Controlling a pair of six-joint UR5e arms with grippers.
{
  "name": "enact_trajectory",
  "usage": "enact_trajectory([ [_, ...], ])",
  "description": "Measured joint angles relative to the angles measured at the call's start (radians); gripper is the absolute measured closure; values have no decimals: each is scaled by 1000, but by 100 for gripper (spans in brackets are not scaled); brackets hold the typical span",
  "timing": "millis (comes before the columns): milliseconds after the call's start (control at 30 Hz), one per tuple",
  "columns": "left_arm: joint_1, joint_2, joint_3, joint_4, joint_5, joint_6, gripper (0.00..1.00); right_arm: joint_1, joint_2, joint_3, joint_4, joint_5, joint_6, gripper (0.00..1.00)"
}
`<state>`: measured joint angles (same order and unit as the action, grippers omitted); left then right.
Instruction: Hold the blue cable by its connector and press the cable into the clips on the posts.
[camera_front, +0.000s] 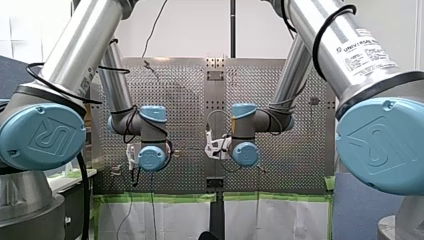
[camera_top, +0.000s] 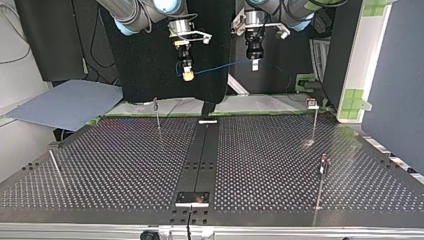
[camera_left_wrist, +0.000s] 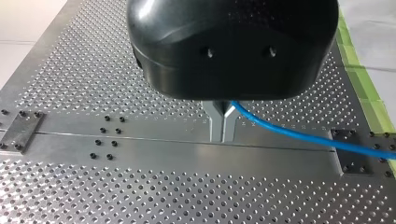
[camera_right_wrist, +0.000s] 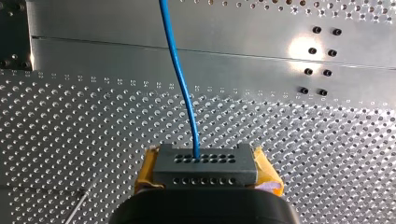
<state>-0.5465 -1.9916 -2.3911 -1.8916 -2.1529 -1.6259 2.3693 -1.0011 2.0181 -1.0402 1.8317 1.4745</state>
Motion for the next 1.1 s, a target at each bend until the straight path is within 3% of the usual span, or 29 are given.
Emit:
enact_trajectory([
  [333, 1, 0, 0, 1, 1, 0, 98, 4, 4, -3, 7, 3, -1, 100],
  [733, 2, 0, 0, 2, 2, 0, 98, 17, 91, -11, 92, 8, -2, 100],
  [1100, -4, 6, -6, -4, -4, 6, 98, 17, 100, -11, 100, 8, -2, 100],
])
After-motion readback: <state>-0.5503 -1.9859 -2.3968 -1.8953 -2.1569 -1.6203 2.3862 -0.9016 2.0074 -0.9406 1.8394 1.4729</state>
